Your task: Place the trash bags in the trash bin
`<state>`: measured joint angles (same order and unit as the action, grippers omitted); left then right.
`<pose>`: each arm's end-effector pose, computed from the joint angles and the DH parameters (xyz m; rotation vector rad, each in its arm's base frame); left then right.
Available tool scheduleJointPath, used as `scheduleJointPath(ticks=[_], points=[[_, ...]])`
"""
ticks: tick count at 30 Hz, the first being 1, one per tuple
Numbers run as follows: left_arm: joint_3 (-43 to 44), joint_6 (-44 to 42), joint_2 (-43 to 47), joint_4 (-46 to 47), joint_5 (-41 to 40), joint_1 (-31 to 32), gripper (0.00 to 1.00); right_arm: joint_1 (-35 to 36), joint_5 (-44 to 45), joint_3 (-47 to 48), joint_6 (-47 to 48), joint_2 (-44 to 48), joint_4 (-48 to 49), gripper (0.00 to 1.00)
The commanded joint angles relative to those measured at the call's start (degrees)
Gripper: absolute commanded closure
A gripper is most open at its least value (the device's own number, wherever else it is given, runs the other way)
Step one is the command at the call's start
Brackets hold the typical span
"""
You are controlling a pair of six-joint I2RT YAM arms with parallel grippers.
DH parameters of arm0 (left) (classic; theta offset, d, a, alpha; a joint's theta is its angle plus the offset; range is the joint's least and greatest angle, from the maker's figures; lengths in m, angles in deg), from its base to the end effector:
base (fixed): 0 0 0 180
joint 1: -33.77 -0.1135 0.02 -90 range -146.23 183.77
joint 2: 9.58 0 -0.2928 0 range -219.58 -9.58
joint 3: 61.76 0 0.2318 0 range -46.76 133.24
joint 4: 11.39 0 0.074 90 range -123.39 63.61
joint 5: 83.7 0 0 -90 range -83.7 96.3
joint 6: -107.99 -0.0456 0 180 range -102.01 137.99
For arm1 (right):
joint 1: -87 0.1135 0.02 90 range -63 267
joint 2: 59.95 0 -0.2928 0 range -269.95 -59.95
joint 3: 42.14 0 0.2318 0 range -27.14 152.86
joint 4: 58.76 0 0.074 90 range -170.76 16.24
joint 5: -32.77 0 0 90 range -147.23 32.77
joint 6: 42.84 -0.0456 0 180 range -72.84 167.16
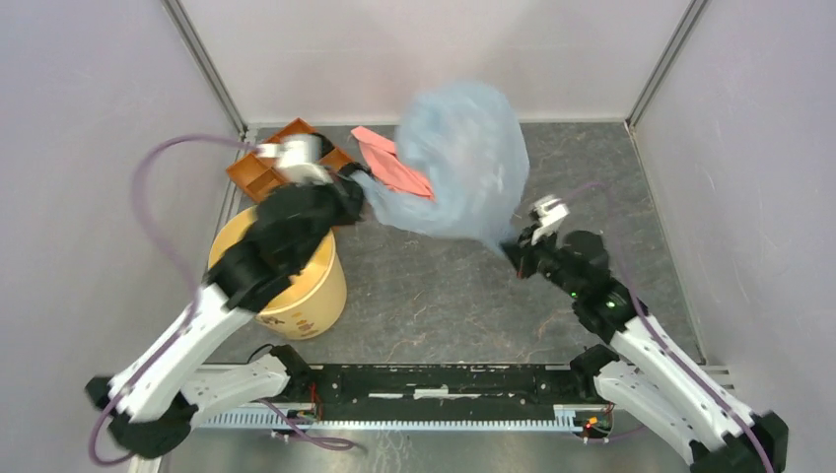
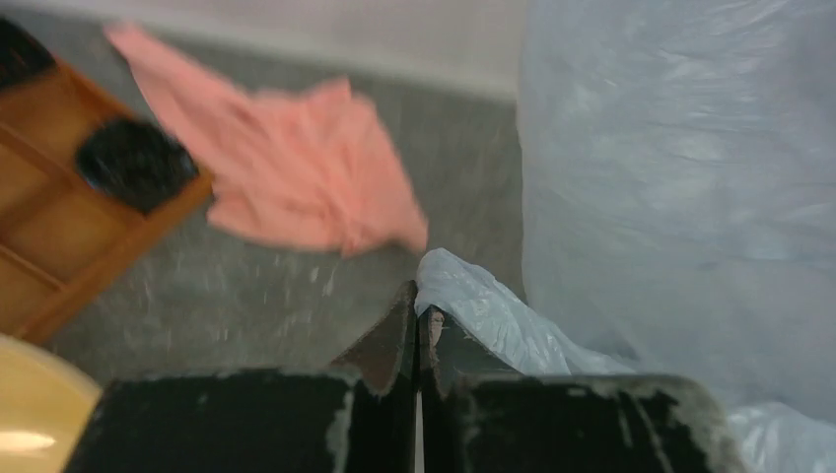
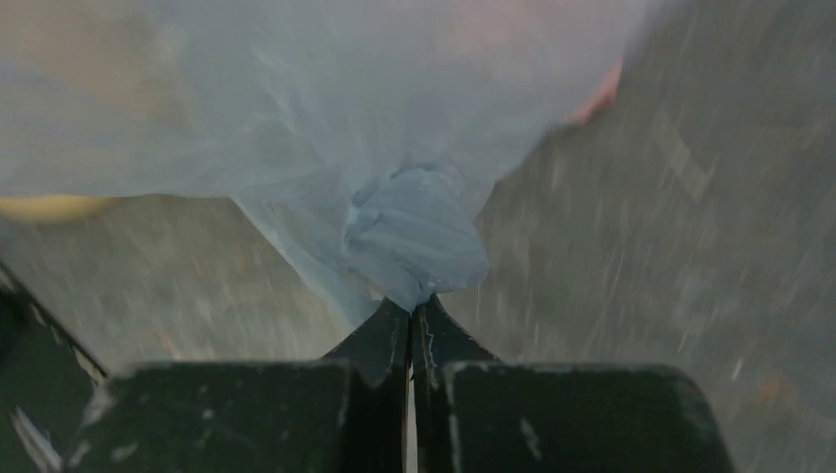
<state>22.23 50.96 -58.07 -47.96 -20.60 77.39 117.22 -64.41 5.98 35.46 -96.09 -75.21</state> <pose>0.1078 -0.0743 0.4652 -0.2233 1.6124 -0.6665 0.1087 0.0699 0.3250 -0.3681 1.6495 0.6571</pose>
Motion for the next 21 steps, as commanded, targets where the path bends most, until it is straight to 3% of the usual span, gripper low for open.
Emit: scheduleJointPath(ticks=[1, 3, 6, 9, 12, 14, 15, 18, 21], points=[[3.32, -4.49, -7.17, -7.98, 22.07, 0.15, 0.98, -0.04, -5.03, 6.33, 1.02, -4.00, -8.79, 1.00], [8.91, -4.97, -7.55, -2.19, 33.38, 0.15, 0.98, 0.01, -4.55, 16.00, 4.74, -4.50, -9.92, 1.00], [12.08, -1.03, -4.77, 12.23, 43.91, 0.15, 0.98, 0.02, -5.47, 29.08, 7.35, -4.08, -10.50, 1.00], [9.28, 2.91, -0.35, 19.50, 39.61, 0.15, 0.98, 0.04, -6.36, 29.29, 7.79, 1.08, -6.11, 0.99], [3.57, 8.69, 3.98, 8.42, 17.00, 0.15, 0.98, 0.05, -0.93, 19.74, 5.70, 7.91, -2.19, 0.99], [4.81, 16.55, 2.17, -12.84, 0.06, 0.15, 0.98, 0.02, 1.33, 11.76, 3.17, 10.13, -4.04, 0.99], [6.49, 16.59, -0.05, -20.42, -3.85, 0.11, 0.98, -0.03, 1.46, 9.08, 2.04, 10.10, -5.77, 0.99], [10.19, 9.65, -5.73, -26.11, 3.73, 0.15, 0.98, -0.01, 0.55, 3.11, -0.41, 9.36, -8.78, 0.99], [15.80, 7.76, -8.14, -19.24, 22.47, 0.15, 0.98, 0.04, -0.56, 8.19, -0.05, 9.73, -11.28, 1.00]])
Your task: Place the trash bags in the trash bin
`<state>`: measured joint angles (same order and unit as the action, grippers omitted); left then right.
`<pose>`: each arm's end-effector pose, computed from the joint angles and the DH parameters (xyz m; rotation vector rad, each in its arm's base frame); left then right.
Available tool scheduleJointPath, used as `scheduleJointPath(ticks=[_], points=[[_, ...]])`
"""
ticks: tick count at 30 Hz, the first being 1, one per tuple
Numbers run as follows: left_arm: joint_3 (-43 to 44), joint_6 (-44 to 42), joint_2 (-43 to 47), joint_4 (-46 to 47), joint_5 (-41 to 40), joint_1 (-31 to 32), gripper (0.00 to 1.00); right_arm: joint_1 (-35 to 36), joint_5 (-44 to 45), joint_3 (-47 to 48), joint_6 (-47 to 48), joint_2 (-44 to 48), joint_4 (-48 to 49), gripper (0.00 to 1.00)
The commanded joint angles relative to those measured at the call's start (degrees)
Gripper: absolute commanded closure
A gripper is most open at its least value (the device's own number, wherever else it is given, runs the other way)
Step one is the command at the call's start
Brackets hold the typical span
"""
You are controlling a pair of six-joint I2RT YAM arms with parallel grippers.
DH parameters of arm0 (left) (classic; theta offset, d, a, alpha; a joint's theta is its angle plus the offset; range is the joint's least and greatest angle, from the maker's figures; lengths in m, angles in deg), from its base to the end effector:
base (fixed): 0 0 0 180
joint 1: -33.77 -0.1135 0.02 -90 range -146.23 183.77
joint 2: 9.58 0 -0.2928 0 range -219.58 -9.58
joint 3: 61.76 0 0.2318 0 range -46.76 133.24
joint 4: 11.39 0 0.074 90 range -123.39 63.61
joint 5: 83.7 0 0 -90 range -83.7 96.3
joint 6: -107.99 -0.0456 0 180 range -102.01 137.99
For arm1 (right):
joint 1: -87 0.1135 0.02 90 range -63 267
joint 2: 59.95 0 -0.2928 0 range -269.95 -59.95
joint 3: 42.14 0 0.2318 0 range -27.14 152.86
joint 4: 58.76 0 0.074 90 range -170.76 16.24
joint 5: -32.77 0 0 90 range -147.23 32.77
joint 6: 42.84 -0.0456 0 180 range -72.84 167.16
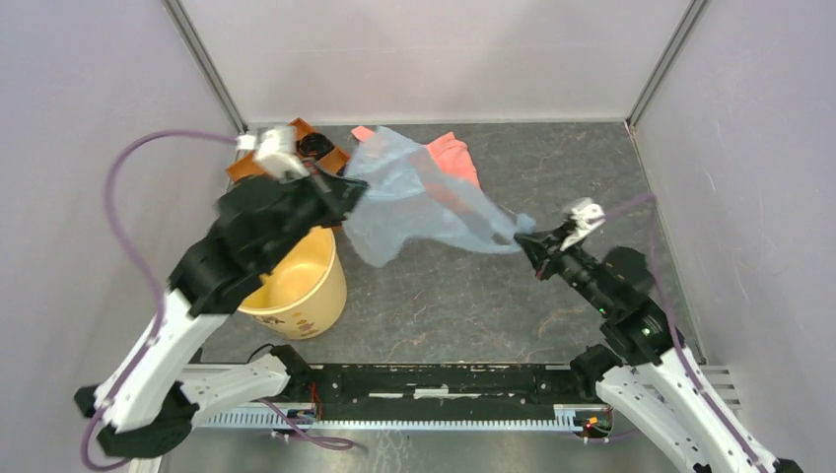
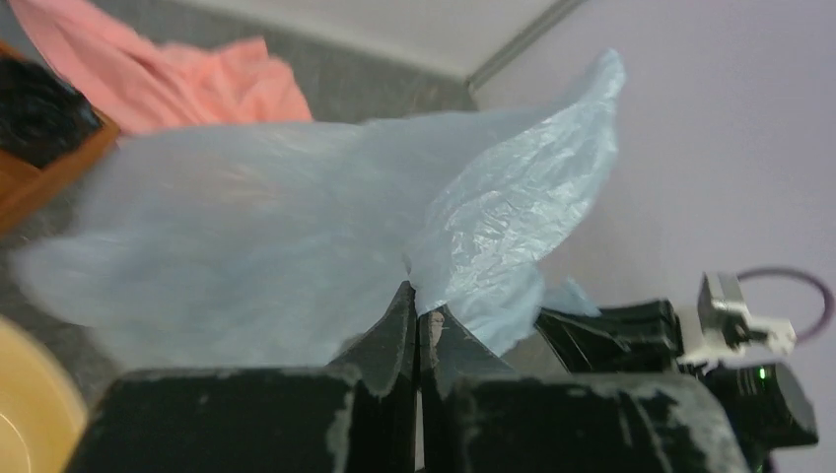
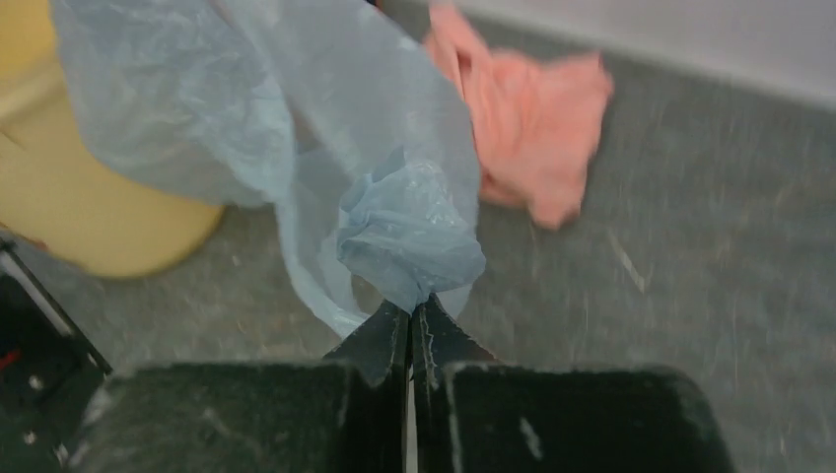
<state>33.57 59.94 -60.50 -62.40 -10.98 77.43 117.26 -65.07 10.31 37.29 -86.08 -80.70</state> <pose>0.0945 -0.0715 0.4895 -0.2097 1.7442 -0.8599 0.0692 0.0476 0.3543 -0.3815 1.4830 0.6639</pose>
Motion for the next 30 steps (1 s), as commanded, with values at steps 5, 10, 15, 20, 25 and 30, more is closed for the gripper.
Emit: scheduleJointPath(ticks=[5, 10, 15, 20, 25, 30], points=[[-0.24, 7.97, -0.32, 23.71, 30.82, 0.12, 0.98, -0.05, -3.21, 16.18, 0.76, 2.60, -3.51, 0.99], [-1.82, 8.34, 0.32, 12.04, 14.10, 0.11, 0.98, -0.05, -2.18, 12.86, 1.86, 1.39, -3.56, 0.99], [1.14, 7.33, -6.25, 10.87, 19.08, 0.20, 0.98, -0.07, -3.77, 12.15, 2.10, -4.10, -3.04, 0.99], [5.88, 3.01, -13.89, 10.76, 24.15, 1.26, 0.98, -0.02, -5.79, 11.18, 2.09, -8.15, 1.60, 0.99], [6.86, -0.12, -18.32, 9.29, 23.86, 3.16, 0.98, -0.04, -9.68, 10.43, 1.31, -13.31, 4.69, 0.99], [6.58, -0.80, -21.92, 9.23, 24.43, 4.37, 0.98, -0.07, -16.14, 8.37, -2.08, -17.06, 12.18, 0.97]])
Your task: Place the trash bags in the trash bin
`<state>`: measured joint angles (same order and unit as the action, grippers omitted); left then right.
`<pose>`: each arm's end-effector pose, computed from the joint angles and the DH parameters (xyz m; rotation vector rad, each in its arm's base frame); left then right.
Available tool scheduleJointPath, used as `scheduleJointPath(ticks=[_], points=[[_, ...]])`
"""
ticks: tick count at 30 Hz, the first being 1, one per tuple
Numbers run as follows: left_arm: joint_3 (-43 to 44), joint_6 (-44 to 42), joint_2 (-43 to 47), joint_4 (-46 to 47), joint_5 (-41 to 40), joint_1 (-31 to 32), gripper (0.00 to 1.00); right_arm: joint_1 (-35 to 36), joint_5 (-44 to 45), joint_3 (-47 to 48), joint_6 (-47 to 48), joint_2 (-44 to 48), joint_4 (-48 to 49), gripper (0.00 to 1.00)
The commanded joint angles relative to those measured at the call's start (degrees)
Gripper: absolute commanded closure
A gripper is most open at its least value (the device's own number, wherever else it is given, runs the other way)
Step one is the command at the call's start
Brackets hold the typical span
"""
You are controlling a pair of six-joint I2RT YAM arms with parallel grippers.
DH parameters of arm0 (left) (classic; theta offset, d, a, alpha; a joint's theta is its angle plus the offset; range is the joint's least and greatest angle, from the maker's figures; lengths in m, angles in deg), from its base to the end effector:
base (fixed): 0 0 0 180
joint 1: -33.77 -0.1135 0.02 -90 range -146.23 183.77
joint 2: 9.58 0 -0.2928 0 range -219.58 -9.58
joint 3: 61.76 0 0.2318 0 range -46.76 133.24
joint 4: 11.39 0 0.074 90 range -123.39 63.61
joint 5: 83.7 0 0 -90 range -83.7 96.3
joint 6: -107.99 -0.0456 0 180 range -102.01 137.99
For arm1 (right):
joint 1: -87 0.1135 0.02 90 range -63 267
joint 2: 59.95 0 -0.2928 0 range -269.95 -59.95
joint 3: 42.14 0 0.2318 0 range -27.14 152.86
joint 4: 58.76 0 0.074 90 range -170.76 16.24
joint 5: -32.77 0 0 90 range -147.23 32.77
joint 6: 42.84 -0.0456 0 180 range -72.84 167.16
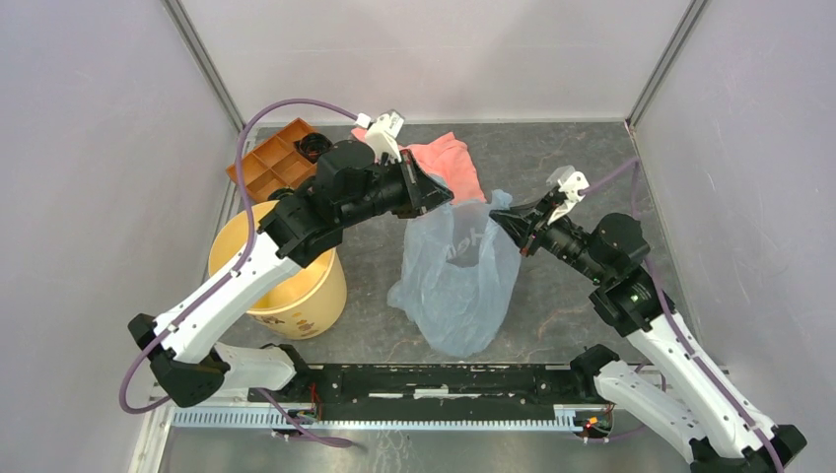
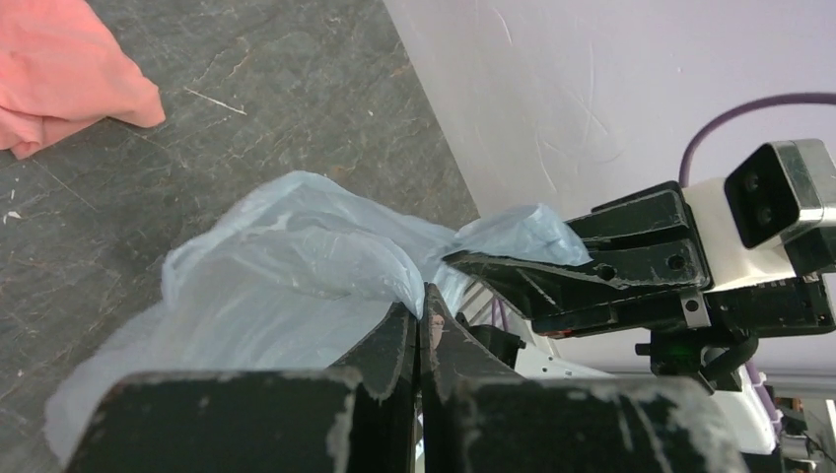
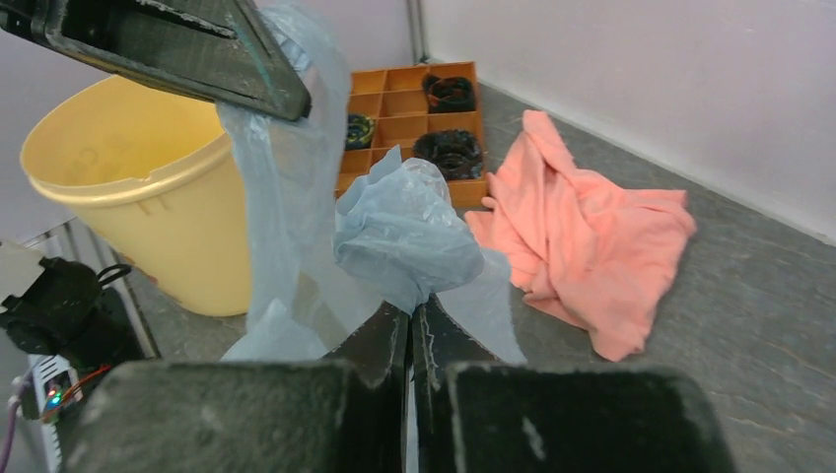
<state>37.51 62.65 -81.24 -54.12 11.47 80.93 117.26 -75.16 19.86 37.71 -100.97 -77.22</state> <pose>0.1660 -0.1850 0.4677 0.1133 2.0075 -1.1682 0.1076 0.0790 0.3938 -0.5351 1.4889 0.7857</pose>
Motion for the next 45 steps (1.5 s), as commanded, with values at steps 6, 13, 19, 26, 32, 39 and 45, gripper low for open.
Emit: scheduleJointPath(ticks=[6, 13, 19, 26, 32, 39, 45], points=[[2.24, -5.10, -3.24, 0.92, 1.79, 1.62, 0.98, 0.04, -12.86, 0.15, -9.31, -6.62, 15.04, 0.91], [5.15, -6.98, -5.89, -1.66, 0.93, 1.62, 0.98, 0.23, -13.27, -1.39, -12.11, -9.31, 19.77, 0.73], [4.98, -4.28, -6.30, -0.44, 0.58, 1.62, 0.98, 1.88, -11.06, -2.84, -11.13, -9.84, 20.95, 0.60], [4.52, -2.45, -7.43, 0.53, 3.51, 1.62, 0.98, 4.09, -5.95, -2.79, -6.67, -10.02, 19.40, 0.40], [5.39, -2.19, -7.57, 0.84, 6.25, 1.62, 0.98, 8.73, 1.81, -2.59, -3.85, -11.59, 19.63, 0.31], [4.84, -3.09, -5.05, 1.56, 6.68, 1.62, 0.98, 13.26, 13.72, -1.99, -2.54, -13.85, 21.29, 0.42], [7.97, -7.45, -4.48, -3.92, 4.67, 1.54, 0.61, 14.22, 19.88, -2.37, -2.29, -15.75, 23.45, 0.96]])
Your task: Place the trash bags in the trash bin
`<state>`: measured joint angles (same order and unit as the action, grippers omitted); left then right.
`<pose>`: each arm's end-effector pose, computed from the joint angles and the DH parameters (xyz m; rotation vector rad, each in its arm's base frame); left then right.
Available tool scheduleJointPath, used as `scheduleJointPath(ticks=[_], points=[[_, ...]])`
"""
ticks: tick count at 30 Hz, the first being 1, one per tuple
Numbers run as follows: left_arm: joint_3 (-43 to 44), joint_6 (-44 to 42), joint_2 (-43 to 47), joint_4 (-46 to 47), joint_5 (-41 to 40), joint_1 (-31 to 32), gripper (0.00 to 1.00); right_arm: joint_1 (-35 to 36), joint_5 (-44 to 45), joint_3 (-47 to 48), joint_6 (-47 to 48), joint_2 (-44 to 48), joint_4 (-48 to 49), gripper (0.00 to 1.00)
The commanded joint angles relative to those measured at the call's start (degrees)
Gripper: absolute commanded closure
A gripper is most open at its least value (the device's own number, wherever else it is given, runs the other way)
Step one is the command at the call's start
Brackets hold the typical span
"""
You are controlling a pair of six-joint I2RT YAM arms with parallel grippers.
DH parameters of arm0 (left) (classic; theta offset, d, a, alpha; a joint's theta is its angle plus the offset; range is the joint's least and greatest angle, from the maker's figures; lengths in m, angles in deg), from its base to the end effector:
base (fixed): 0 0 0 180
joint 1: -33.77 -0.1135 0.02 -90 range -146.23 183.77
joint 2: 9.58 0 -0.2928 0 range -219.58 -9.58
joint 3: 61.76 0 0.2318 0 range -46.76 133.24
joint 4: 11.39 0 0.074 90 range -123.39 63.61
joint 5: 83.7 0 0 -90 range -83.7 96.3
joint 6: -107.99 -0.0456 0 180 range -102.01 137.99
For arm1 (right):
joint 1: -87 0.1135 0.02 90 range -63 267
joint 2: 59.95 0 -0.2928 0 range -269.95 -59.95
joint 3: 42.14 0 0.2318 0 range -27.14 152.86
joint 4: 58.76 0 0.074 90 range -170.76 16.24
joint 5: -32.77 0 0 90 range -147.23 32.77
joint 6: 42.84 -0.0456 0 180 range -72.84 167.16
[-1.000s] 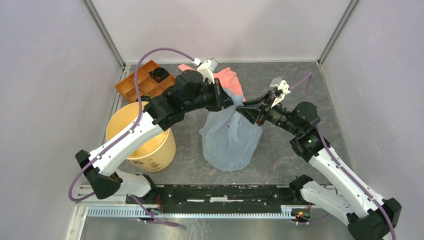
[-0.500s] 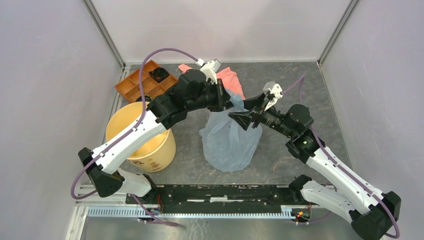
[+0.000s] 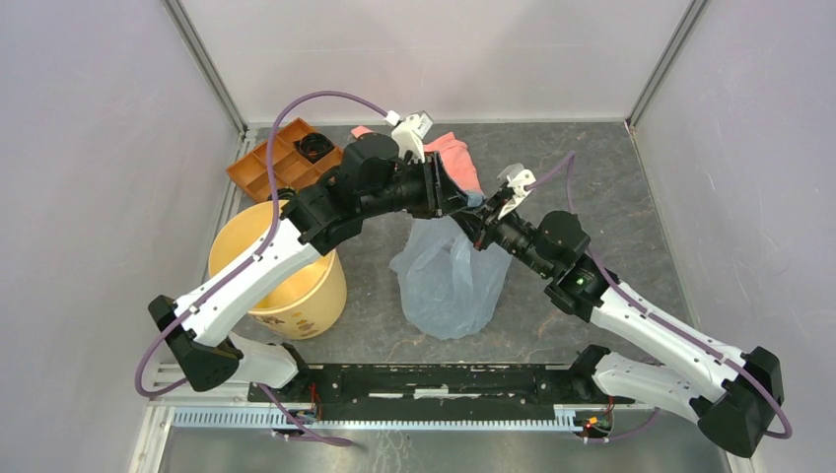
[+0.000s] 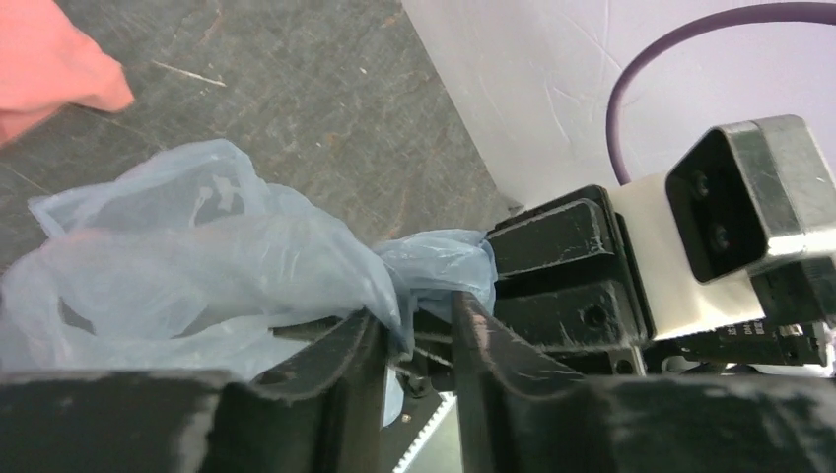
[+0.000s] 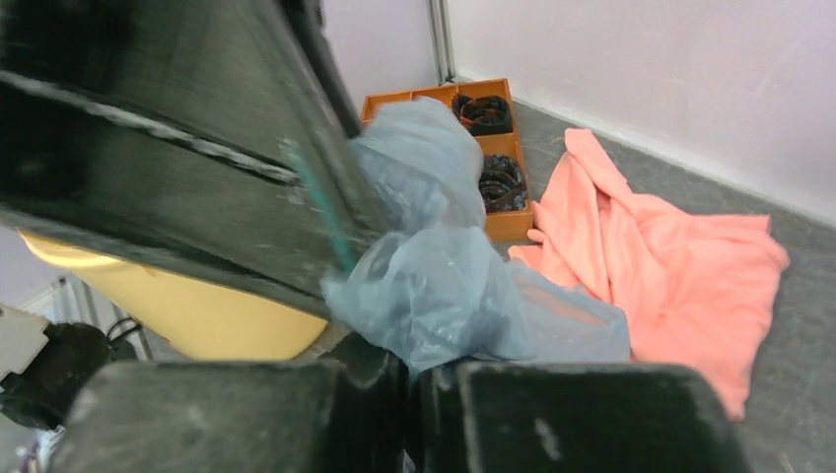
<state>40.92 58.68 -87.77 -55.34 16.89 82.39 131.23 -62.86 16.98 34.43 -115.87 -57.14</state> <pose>0.1808 -0.2179 0.4566 0.2825 2.0851 -1.1821 0.1447 0.1471 0.3790 -0.4998 1.4671 0.8697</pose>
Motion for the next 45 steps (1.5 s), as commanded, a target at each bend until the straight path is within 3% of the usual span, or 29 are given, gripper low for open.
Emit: scheduleJointPath(ticks=[1, 5, 8, 14, 25, 28, 36, 38, 45], points=[[6.13, -5.02, 2.35, -5.55, -3.46, 0.07, 0.51, 0.29, 9.47, 0.61, 1.18, -0.73, 2.43, 0.99], [7.36, -8.71, 6.27, -15.77, -19.27, 0.07, 0.18, 0.30, 17.35, -0.17, 2.15, 2.11, -1.39, 0.99], [6.83, -9.21, 9.67, -24.19, -29.70, 0.07, 0.05, 0.26, 21.60, 0.00, 2.67, 4.93, -4.62, 0.99], [3.26, -2.22, 15.21, -39.55, -42.86, 0.07, 0.03, 0.28, 20.86, 0.88, 4.57, 7.82, -8.33, 0.99], [-8.40, 4.12, 13.66, -43.00, -49.35, -0.83, 0.03, 0.30, 17.13, -0.17, 6.86, 10.74, -9.56, 0.99], [-11.70, 0.67, 13.10, -38.37, -47.41, -2.16, 0.13, 0.30, 16.65, -0.01, 7.16, 11.91, -10.50, 0.99], [-12.66, -8.96, 9.80, -32.00, -39.91, -2.76, 0.89, 0.30, 17.10, 0.95, 8.47, 15.07, -13.39, 0.99], [-12.00, -10.71, 9.67, -30.92, -36.17, -2.66, 0.97, 0.30, 18.01, 1.31, 8.71, 15.67, -14.53, 0.99], [-8.26, -8.92, 9.98, -26.71, -25.84, 1.47, 0.98, 0.29, 23.80, 4.80, 11.70, 16.99, -16.48, 0.99]])
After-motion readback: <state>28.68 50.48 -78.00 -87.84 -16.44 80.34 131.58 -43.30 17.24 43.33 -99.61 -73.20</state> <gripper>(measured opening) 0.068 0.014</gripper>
